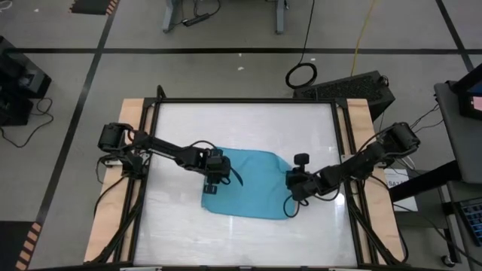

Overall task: Roll towel
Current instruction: Roll the blue towel

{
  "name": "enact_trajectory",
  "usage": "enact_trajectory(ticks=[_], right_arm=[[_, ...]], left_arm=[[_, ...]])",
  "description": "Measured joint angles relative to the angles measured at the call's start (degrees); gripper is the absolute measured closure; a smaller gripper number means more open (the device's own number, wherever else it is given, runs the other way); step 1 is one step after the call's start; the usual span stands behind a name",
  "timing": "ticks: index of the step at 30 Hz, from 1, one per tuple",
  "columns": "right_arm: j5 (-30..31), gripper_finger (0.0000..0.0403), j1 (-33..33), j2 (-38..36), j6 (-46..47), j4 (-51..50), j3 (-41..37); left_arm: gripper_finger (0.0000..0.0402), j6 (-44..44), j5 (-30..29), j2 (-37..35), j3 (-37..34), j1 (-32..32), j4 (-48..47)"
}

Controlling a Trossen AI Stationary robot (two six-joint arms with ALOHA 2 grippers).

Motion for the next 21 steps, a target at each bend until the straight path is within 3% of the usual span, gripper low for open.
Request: enact_trajectory(ticks=[12, 21], right_arm=[[-0.2, 0.0402, -0.1, -7.8, 4.2, -5.0, 0.0], [-3.0, 0.0402, -4.4, -15.6, 15.2, -10.1, 0.0]], left_arm=[[0.0272, -0.1, -0.1, 0.1, -0.1, 0.0, -0.5], [0.0272, -0.1, -0.8, 0.2, -0.2, 0.0, -0.6]])
